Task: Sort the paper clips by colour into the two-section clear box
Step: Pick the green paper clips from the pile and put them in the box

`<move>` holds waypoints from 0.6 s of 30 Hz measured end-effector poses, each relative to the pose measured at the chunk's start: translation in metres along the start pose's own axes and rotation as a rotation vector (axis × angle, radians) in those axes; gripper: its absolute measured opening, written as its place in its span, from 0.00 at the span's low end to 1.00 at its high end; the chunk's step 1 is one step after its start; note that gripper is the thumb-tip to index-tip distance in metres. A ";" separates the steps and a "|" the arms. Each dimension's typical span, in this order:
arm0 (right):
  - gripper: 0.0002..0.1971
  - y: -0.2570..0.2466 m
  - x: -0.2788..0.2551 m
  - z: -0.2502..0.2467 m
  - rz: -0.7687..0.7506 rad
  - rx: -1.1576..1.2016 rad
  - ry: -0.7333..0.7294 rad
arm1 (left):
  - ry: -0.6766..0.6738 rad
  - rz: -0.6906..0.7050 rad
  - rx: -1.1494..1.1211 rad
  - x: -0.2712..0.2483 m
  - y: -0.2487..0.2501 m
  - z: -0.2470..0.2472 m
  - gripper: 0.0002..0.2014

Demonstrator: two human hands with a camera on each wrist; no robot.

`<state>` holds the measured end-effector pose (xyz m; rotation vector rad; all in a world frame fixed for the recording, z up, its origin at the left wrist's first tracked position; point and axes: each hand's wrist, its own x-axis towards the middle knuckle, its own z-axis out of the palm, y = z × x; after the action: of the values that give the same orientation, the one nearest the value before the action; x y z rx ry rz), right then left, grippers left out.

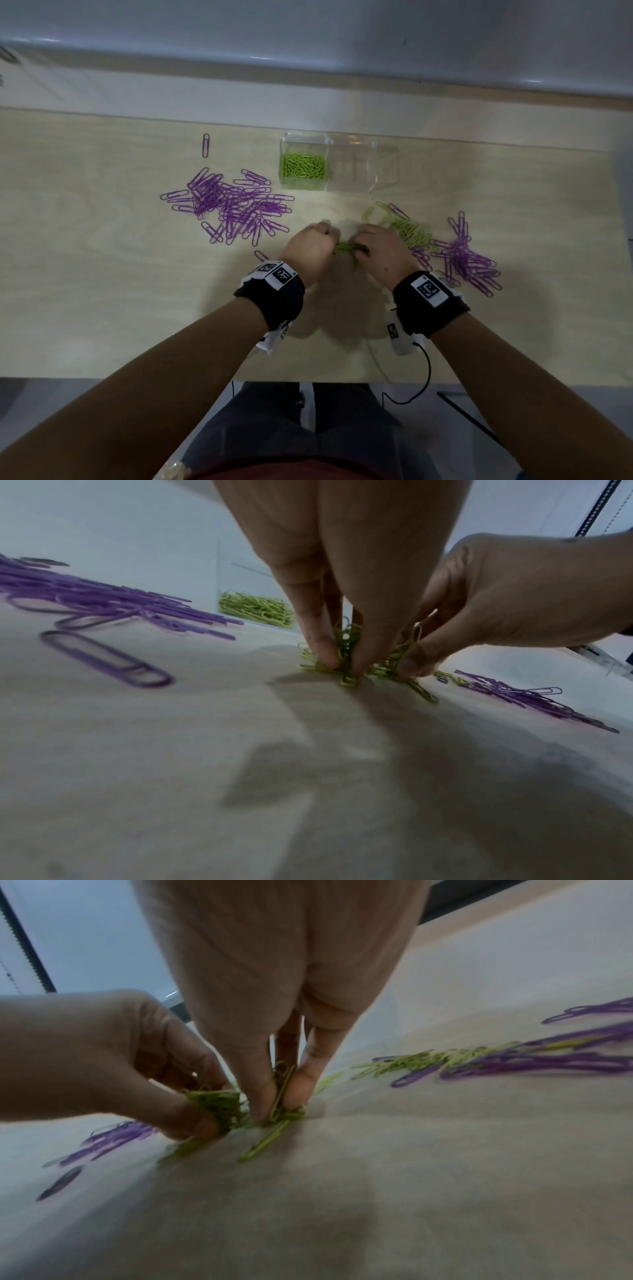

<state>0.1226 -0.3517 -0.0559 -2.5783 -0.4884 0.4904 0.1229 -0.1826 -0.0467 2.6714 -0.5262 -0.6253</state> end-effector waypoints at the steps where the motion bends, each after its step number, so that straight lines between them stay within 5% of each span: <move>1: 0.08 0.002 0.001 -0.003 0.022 0.012 0.011 | 0.004 -0.002 0.005 0.000 -0.002 -0.002 0.15; 5: 0.05 0.004 0.003 -0.031 0.174 0.218 0.050 | 0.023 -0.010 -0.072 -0.003 -0.011 -0.008 0.12; 10: 0.06 -0.019 0.037 -0.077 0.131 0.402 0.158 | 0.055 0.056 -0.226 -0.014 -0.015 -0.022 0.08; 14: 0.06 -0.048 0.095 -0.090 -0.024 0.349 0.216 | 0.198 0.060 -0.297 -0.020 -0.022 -0.043 0.08; 18: 0.12 -0.059 0.136 -0.076 -0.085 0.159 0.080 | 0.349 -0.002 -0.316 -0.018 -0.037 -0.081 0.08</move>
<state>0.2583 -0.2740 0.0022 -2.4034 -0.5079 0.3793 0.1563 -0.1224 0.0125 2.4040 -0.2976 -0.2093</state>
